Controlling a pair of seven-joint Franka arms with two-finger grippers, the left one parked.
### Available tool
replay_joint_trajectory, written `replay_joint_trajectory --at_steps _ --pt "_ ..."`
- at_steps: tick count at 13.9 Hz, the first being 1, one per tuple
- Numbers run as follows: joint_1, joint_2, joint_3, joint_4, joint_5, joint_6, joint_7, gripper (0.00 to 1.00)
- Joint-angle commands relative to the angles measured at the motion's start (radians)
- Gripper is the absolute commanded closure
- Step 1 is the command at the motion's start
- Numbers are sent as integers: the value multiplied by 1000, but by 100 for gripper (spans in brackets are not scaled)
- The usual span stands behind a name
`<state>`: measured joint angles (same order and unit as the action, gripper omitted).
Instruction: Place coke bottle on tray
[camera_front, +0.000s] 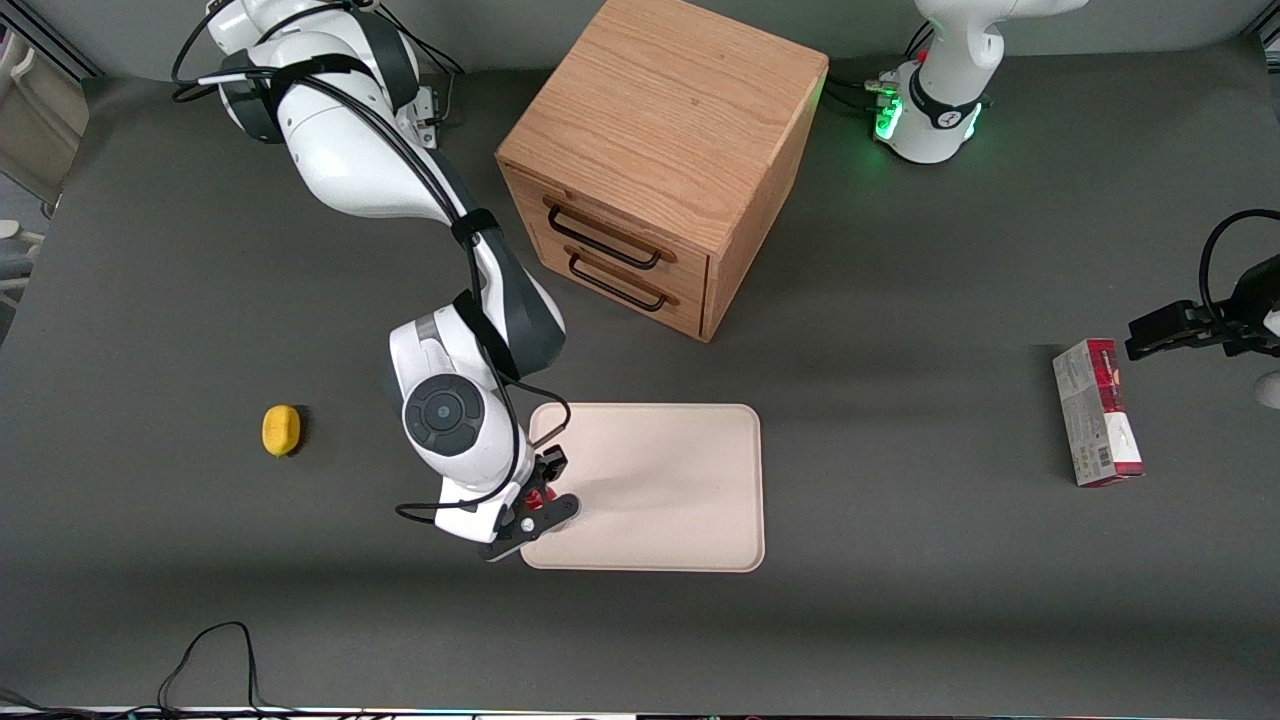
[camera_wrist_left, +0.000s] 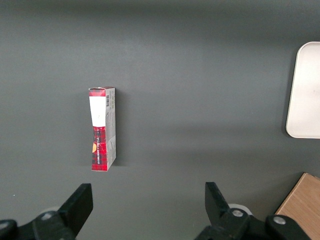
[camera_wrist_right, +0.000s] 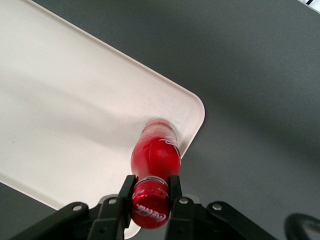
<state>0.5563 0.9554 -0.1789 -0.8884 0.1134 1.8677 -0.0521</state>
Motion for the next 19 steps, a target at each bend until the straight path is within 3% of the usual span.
replay_joint_trajectory --at_steps 1,5,8,10,13,16,19 --pt "5 10 -1 37 -15 1 34 0" --pt "10 -55 -7 37 -17 -21 35 0" --pt "25 -170 -10 37 -23 -138 75 0" --pt "27 -269 -7 17 -78 -232 150 0" --pt "13 -503 -13 -218 -80 -275 175 0" --pt "2 -680 -106 -413 -66 -279 176 0" --pt "-123 -843 -96 -602 -57 -223 161 0"
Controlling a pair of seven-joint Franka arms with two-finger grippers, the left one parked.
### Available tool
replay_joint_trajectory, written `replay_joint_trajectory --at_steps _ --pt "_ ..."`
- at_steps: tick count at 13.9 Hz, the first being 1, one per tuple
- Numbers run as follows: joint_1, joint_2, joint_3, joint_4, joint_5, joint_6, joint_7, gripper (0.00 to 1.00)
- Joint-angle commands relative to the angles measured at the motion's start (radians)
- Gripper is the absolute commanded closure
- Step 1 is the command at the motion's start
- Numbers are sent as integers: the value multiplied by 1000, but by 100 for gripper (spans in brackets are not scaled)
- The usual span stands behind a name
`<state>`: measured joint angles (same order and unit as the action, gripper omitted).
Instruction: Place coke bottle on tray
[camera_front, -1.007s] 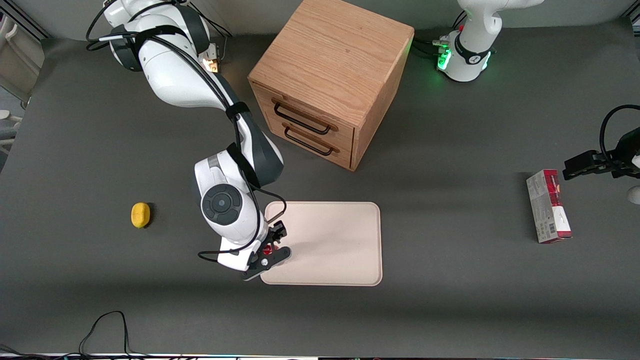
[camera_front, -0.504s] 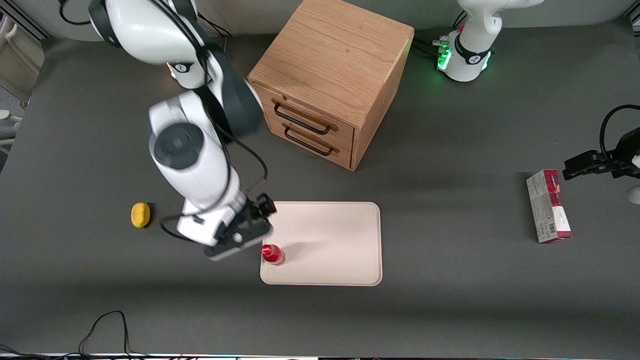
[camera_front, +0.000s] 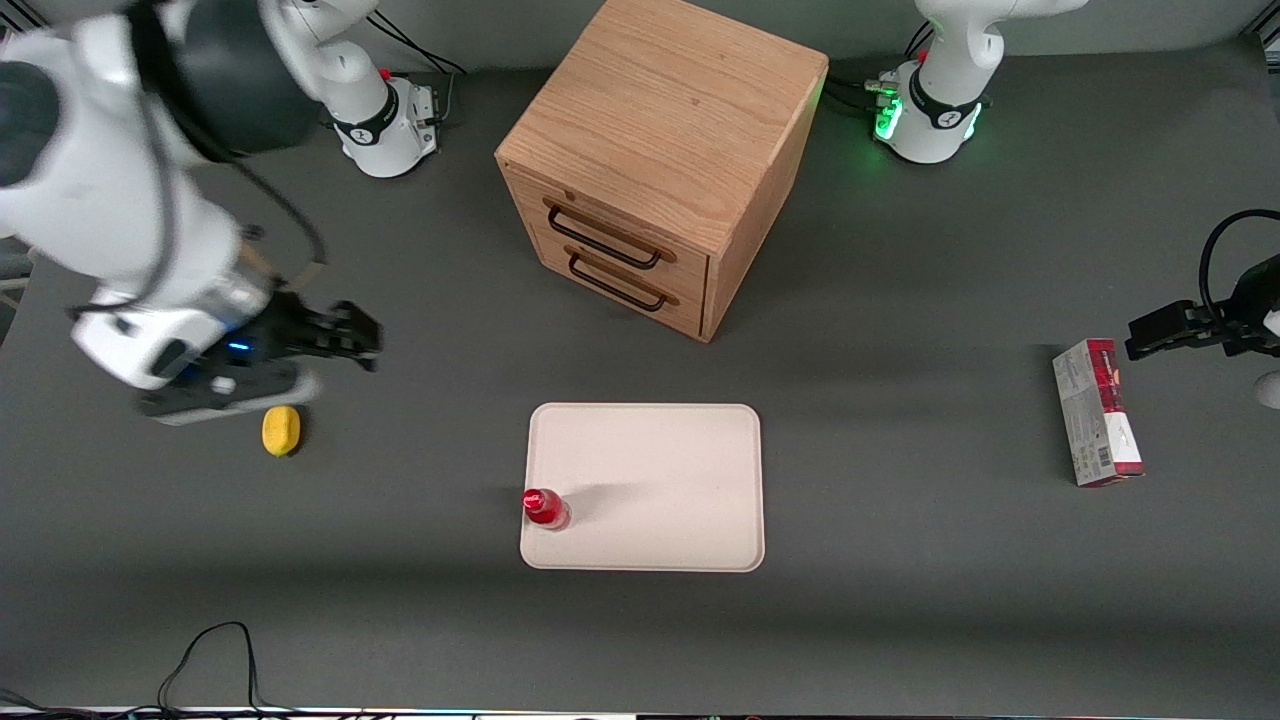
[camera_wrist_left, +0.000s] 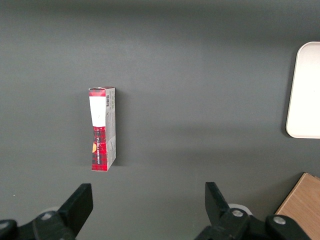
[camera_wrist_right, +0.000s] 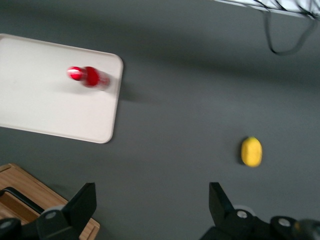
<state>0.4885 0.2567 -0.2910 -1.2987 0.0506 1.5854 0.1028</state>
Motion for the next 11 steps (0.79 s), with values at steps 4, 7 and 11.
replay_joint_trajectory --at_steps 4,7,11 --pt "-264 -247 140 -310 -3 91 -49 0" --pt "-359 -269 183 -346 0 94 -78 0" --pt "-407 -252 217 -326 -12 82 -115 0"
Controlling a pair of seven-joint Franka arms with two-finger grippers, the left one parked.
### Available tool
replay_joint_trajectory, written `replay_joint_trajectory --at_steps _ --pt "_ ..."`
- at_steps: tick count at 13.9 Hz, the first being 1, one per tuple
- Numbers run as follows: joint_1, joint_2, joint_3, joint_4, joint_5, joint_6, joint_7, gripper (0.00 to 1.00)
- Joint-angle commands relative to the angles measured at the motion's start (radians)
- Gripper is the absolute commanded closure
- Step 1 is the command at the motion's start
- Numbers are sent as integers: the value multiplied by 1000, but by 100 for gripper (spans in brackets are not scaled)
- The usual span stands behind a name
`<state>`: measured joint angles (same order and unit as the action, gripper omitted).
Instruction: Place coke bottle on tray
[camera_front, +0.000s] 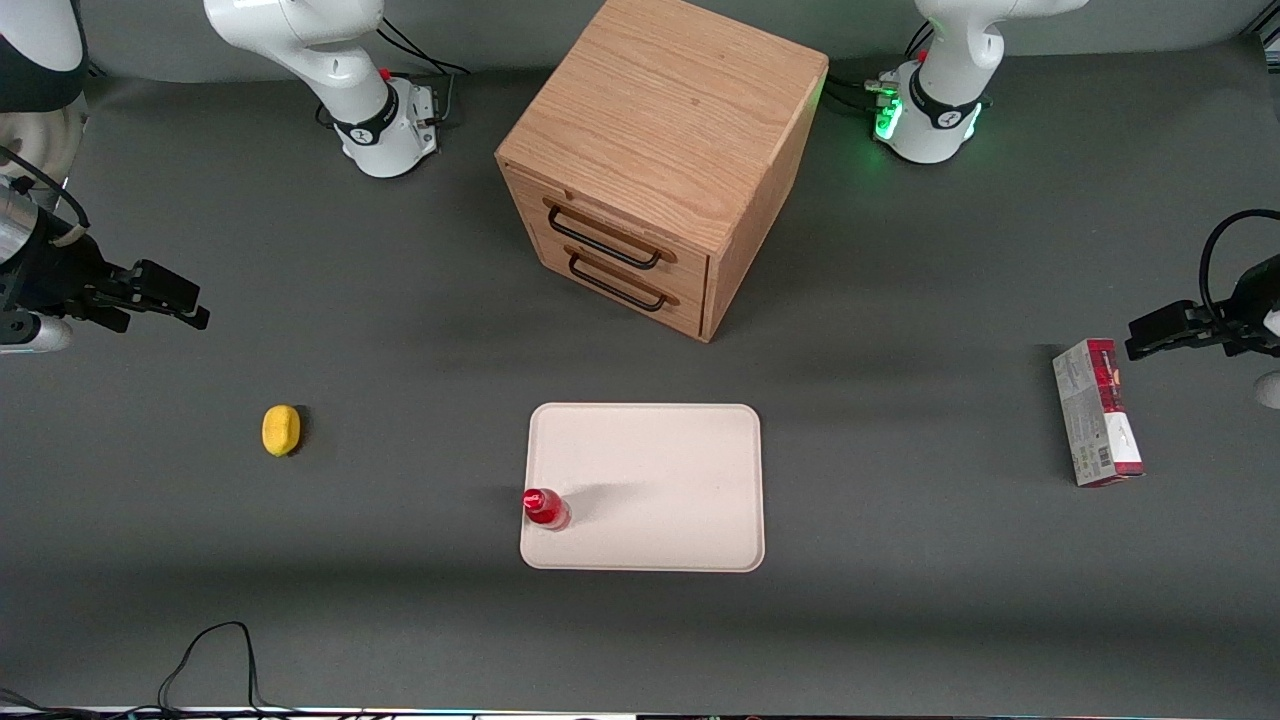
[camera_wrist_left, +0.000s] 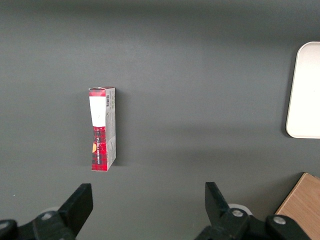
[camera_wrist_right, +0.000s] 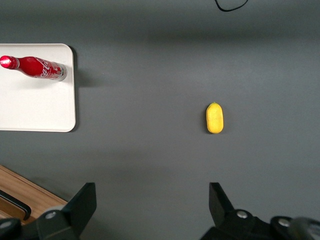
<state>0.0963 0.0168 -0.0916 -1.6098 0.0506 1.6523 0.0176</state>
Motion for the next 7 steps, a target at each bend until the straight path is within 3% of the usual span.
replay_joint_trajectory --at_steps 1,7 --pt "-15 -8 18 -15 -32 15 -30 0" --pt "-6 -3 10 -15 -61 0 -13 0"
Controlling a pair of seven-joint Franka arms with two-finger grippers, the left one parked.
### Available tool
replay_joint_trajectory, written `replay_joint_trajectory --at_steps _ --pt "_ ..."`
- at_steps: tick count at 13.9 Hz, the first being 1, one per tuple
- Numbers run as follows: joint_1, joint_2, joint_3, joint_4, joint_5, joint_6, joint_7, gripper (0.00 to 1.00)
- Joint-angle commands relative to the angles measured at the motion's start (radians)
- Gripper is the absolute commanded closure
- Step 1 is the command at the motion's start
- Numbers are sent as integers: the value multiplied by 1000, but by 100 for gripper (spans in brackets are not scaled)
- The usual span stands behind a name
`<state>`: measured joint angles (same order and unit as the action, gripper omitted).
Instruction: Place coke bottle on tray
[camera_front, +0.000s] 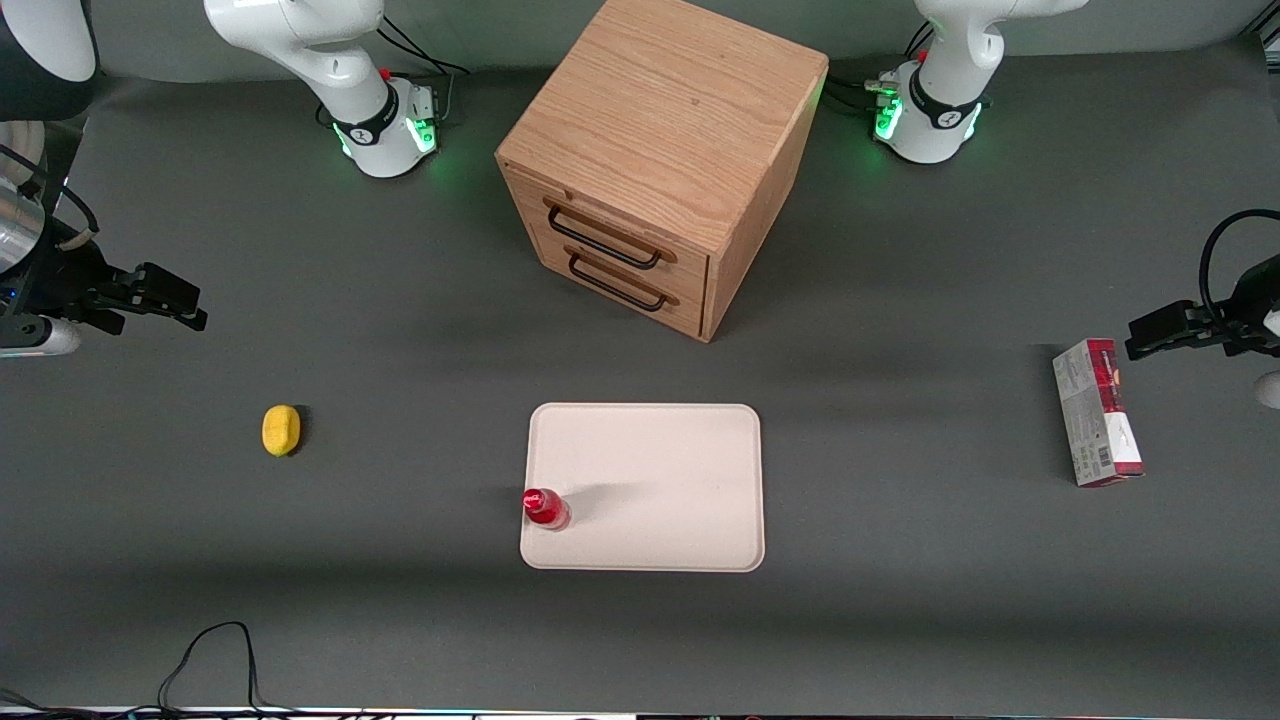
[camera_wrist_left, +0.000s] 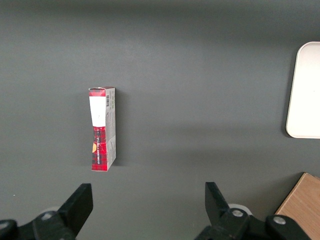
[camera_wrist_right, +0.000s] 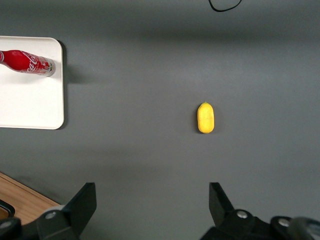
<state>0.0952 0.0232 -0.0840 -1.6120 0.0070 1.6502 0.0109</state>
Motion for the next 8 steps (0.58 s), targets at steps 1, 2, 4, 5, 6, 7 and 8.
replay_joint_trajectory --at_steps 1,2,4,5,6,7,8 --pt "-5 -9 3 -12 -16 2 -5 0" --pt "-5 -9 3 -12 -16 2 -5 0" --pt "-8 -9 3 -11 -16 2 -5 0" --pt "-9 -9 1 -9 -16 2 -5 0" --pt "-9 -9 -8 -2 -16 0 -5 0" --pt "-9 -9 -10 -2 -16 0 -5 0" --pt "-9 -9 -10 0 -16 0 -5 0"
